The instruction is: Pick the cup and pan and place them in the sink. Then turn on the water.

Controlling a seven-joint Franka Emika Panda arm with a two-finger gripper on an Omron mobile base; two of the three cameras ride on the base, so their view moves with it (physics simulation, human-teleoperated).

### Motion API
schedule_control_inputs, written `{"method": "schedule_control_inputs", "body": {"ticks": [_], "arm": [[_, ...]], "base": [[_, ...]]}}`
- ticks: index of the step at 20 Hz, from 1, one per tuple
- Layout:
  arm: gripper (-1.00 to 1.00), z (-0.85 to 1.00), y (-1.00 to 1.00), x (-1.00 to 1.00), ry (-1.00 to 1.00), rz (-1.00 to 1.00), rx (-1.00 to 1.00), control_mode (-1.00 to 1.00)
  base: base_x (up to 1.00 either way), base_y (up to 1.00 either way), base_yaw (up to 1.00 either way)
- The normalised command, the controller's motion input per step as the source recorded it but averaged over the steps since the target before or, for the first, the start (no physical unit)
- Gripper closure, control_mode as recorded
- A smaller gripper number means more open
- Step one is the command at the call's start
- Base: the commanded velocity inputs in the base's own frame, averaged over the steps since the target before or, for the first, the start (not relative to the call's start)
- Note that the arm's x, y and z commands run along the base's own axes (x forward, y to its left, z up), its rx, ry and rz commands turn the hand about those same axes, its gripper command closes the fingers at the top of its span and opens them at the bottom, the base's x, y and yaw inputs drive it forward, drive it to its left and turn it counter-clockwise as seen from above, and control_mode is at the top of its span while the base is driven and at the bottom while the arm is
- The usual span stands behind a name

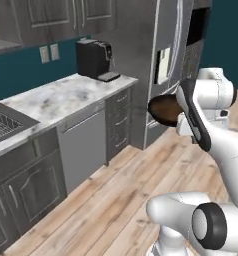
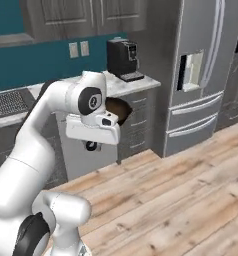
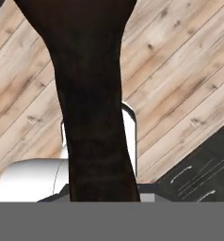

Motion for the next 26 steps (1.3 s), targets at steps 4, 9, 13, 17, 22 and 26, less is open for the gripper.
{"method": "schedule_control_inputs", "body": {"ticks": [4, 9, 13, 17, 22, 26], "arm": [[1.00, 0.00, 0.00, 0.00, 0.00, 0.00, 0.00, 1.00], [1.00, 0.00, 0.00, 0.00, 0.00, 0.00, 0.00, 1.00], [1.00, 0.00, 0.00, 0.00, 0.00, 0.00, 0.00, 1.00], [1.00, 0.00, 0.00, 0.00, 0.00, 0.00, 0.00, 1.00], [1.00, 0.00, 0.00, 0.00, 0.00, 0.00, 0.00, 1.00], [1.00, 0.00, 0.00, 0.00, 0.00, 0.00, 0.00, 1.00]], "base": [[0.00, 0.00, 0.74], [0.13, 0.37, 0.56], [0.51, 0.74, 0.31], [0.72, 0.62, 0.30], [0.67, 0.47, 0.37], [0.61, 0.30, 0.36]]}}
